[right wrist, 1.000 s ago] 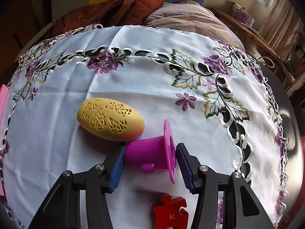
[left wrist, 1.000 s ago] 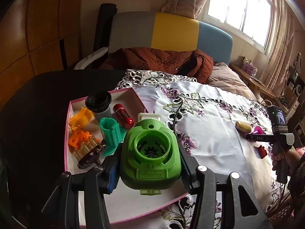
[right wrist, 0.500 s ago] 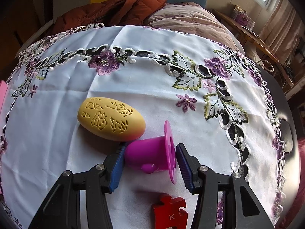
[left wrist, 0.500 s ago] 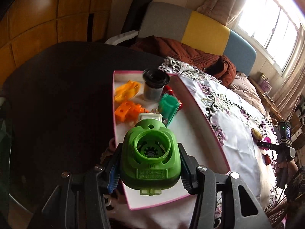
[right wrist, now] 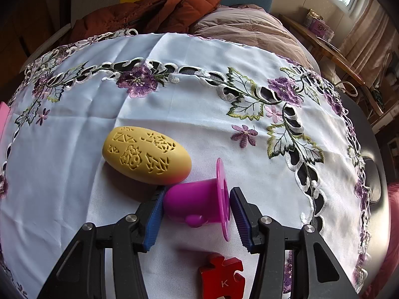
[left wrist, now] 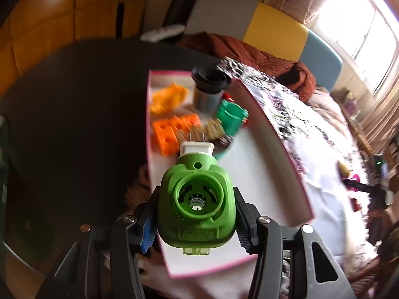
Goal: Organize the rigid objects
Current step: 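Carry the green bottle-shaped piece into the tray and open the left gripper, then withdraw the open left gripper from the green piece, then carry the pink funnel into the tray and release with the right gripper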
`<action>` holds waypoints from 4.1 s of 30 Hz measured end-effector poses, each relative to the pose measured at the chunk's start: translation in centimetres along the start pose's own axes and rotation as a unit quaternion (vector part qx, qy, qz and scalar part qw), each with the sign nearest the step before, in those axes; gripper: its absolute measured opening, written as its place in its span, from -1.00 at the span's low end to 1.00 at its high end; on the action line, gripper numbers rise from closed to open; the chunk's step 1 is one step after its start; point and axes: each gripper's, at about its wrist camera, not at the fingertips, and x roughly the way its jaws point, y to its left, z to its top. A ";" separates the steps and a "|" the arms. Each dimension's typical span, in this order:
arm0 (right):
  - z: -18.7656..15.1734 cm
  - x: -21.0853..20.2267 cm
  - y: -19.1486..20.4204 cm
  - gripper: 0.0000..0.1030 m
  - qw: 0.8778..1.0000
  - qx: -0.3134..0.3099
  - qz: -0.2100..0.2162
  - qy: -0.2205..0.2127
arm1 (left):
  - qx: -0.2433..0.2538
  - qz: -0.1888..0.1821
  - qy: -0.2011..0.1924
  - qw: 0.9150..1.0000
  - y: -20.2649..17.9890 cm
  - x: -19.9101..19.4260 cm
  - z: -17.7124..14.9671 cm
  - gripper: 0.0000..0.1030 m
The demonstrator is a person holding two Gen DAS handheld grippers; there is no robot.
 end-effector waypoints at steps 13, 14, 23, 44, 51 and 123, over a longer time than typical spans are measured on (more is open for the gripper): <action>0.0 0.0 0.1 0.01 1.000 -0.005 -0.005 -0.001 | 0.019 0.001 0.025 1.000 -1.2 1.1 -0.9 0.02; 0.0 0.0 0.1 0.01 1.000 -0.005 -0.005 -0.001 | 0.019 0.001 0.024 1.000 -1.1 0.8 -0.9 0.02; -0.1 -0.1 0.3 0.01 1.000 -0.010 -0.008 -0.002 | 0.032 0.030 0.012 0.999 -1.2 0.3 -1.4 0.04; -0.1 -0.2 0.6 -0.02 1.000 -0.023 -0.016 -0.006 | 0.064 0.081 -0.038 0.994 -2.2 -1.0 -0.9 -0.01; -0.2 -0.5 0.6 -0.03 1.000 -0.020 -0.017 -0.007 | 0.055 0.086 -0.055 0.993 -2.0 -2.2 -0.9 -0.01; -6.1 -14.5 32.6 -0.10 0.923 -0.242 0.282 -0.103 | -0.008 0.090 -0.074 0.993 2.8 -3.8 -0.8 -0.01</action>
